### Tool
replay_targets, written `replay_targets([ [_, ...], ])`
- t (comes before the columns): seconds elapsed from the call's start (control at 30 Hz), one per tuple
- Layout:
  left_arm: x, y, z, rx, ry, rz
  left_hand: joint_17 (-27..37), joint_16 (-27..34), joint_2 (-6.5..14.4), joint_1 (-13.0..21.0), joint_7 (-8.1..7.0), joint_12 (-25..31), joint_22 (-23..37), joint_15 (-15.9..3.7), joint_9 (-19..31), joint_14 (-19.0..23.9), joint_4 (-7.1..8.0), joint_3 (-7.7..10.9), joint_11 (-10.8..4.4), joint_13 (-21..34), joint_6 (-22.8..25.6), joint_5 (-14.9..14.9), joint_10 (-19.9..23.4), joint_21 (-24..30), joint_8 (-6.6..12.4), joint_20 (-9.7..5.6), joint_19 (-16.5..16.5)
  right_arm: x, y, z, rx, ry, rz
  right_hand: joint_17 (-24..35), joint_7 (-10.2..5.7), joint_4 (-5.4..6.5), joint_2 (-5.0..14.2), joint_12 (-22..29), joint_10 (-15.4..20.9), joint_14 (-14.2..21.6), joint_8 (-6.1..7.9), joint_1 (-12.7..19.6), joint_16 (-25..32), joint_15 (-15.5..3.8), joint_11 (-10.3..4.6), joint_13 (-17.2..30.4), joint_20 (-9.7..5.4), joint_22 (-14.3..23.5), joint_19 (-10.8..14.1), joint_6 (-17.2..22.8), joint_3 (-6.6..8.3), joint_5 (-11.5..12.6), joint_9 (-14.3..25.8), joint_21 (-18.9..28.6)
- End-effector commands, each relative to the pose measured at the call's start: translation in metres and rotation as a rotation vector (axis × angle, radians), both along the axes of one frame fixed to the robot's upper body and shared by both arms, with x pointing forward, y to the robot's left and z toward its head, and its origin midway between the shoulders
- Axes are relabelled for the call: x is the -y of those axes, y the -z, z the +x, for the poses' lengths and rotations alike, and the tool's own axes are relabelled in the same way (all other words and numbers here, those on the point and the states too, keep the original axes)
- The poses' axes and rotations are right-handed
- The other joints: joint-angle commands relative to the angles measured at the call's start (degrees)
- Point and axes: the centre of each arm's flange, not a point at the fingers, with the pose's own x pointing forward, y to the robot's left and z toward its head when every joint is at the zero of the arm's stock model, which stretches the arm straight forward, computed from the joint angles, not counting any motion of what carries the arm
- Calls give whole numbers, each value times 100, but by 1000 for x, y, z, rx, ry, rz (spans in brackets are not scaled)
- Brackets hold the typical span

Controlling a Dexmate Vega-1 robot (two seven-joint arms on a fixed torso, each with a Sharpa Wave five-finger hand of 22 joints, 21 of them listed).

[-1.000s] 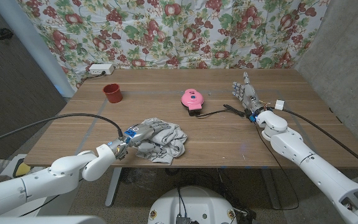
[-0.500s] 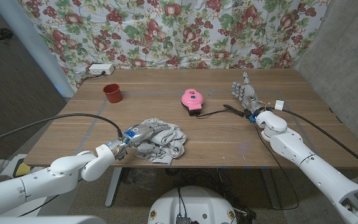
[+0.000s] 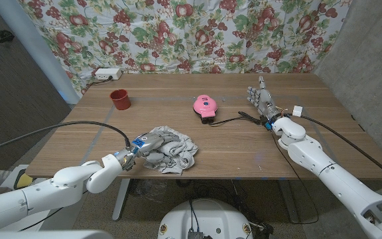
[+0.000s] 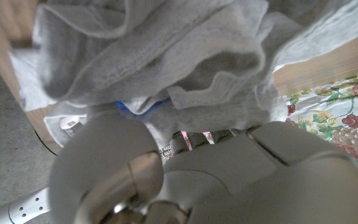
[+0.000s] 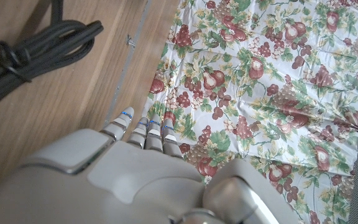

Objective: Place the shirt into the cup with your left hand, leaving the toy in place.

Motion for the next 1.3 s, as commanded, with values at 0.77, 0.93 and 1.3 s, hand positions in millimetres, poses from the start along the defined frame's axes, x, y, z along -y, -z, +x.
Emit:
replay_targets([
  [0.77,5,6,11,-8,-15,-5,2484,69,-873,1624,32,692,1501,-853,2554,2349,-173,6097,-11,2348,1319,-2611,1538,2049,1886,-942,1266,5,-6,6,-9,1,-7,22,-17,3,-21,12,34,-3,30,-36,32,3,-16,15,41,18,-27,47,32,-6,30,18],
  [0.93,4,4,11,-2,-15,-17,2927,-22,-882,1831,32,588,569,-861,2861,2556,-173,5976,-14,2831,1500,-2600,1848,3610,2026,-920,729,4,-6,8,-9,-1,-4,22,-15,2,-21,12,35,-4,30,-37,31,3,-11,15,41,18,-27,46,33,-6,30,18],
  [1.3,5,1,12,16,-15,-39,3669,117,-840,2205,33,687,124,-879,3189,2783,-170,5730,-18,3131,1804,-2582,2190,4876,2169,-817,322,3,-7,13,-10,-6,-2,22,-21,2,-23,12,36,-8,30,-39,30,5,-15,15,40,18,-27,48,36,-7,31,18],
])
